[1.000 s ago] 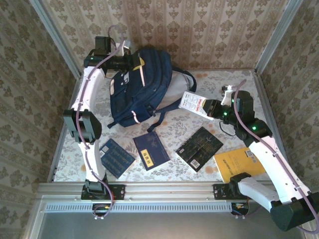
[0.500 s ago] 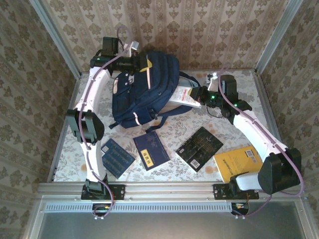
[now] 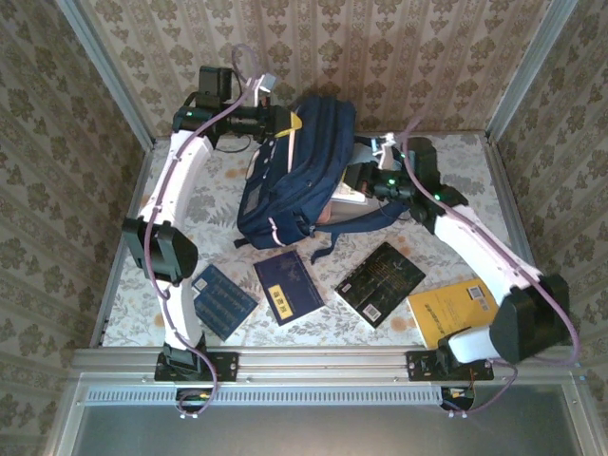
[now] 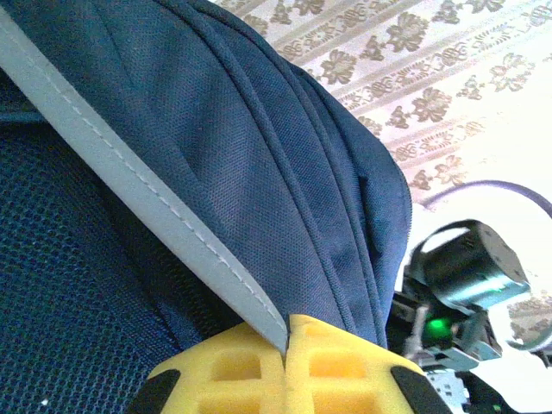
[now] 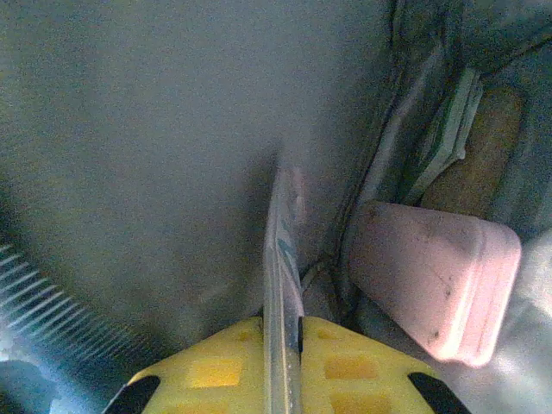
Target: Pack the student bag
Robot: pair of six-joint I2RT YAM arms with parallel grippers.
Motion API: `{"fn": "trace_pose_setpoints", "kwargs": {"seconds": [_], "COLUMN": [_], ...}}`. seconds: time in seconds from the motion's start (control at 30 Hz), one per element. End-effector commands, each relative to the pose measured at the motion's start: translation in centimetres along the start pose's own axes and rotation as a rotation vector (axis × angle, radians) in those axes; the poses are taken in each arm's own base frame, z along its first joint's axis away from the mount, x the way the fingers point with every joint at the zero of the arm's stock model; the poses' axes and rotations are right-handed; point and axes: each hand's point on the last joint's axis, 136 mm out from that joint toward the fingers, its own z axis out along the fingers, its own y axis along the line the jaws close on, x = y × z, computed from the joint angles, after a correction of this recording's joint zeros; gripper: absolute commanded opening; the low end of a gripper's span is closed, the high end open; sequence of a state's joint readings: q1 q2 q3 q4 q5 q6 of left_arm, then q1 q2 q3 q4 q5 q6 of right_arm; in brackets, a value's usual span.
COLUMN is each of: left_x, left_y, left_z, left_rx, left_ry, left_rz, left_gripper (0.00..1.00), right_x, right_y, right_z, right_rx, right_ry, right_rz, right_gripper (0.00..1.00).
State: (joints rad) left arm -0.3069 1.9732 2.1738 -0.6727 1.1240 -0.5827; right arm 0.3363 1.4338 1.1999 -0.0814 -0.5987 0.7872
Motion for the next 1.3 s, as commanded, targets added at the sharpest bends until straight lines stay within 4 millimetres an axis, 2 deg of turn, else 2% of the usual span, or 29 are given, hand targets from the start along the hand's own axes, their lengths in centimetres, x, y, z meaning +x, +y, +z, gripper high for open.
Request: {"fn": "trace_pose_setpoints", "kwargs": {"seconds": [0.0,0.1,0.17,0.23,0.3,0.4,0.5,0.57,0.67,0.9,1.0,1.1,1.2,1.27], "left_x": [-0.1,0.0,-0.1,-0.1,-0.2,-0.5,-1.0,-1.3,-1.7,-3.0,-4.3,-5.1,-5.7,-6.0], "left_y": [-8.1,-8.3,-8.3,-8.1,-7.8,-7.3,-6.7,-6.4,-5.7,-2.3,1.6,4.9,6.3,7.3], "left_z": [-2.2,-2.1,-2.1,-2.0,-1.9,-2.2,-2.8,-3.1,-3.6,-5.0,-6.6,-8.5,-9.4,-9.3], "left_rx": [0.162,0.175,0.178,0.181,0.179,0.17,0.153,0.146,0.121,0.012,-0.122,-0.276,-0.363,-0.406], "left_ry": [-0.018,-0.013,-0.011,-0.007,-0.008,-0.016,-0.034,-0.045,-0.064,-0.122,-0.183,-0.232,-0.251,-0.246], "left_rz": [0.27,0.278,0.277,0.275,0.271,0.263,0.251,0.246,0.232,0.178,0.106,0.074,0.086,0.095], "left_gripper": [0.0,0.0,0.0,0.0,0.0,0.0,0.0,0.0,0.0,0.0,0.0,0.0,0.0,0.0], "right_x": [0.9,1.1,1.1,0.9,0.8,0.7,0.1,-0.2,-0.6,-1.8,-2.8,-3.6,-4.0,-4.0], "right_y": [-1.9,-3.1,-4.2,-5.2,-6.0,-6.8,-6.8,-6.6,-5.6,-4.1,-4.6,-6.2,-6.9,-6.7], "right_z": [3.3,6.4,8.4,10.5,11.9,13.8,14.1,13.7,12.3,7.4,4.8,1.9,-0.6,-1.9], "right_rx": [0.097,0.142,0.176,0.199,0.22,0.234,0.23,0.233,0.228,0.281,0.324,0.346,0.234,0.172], "right_ry": [0.074,0.101,0.104,0.094,0.09,0.097,0.079,0.068,0.048,-0.029,-0.102,-0.168,-0.242,-0.284], "right_rz": [0.075,0.129,0.162,0.195,0.214,0.231,0.216,0.186,0.125,-0.043,-0.042,0.055,0.15,0.136], "right_gripper": [0.01,0.06,0.13,0.15,0.22,0.4,0.59,0.67,0.72,0.99,1.0,1.0,1.0,1.0]}}
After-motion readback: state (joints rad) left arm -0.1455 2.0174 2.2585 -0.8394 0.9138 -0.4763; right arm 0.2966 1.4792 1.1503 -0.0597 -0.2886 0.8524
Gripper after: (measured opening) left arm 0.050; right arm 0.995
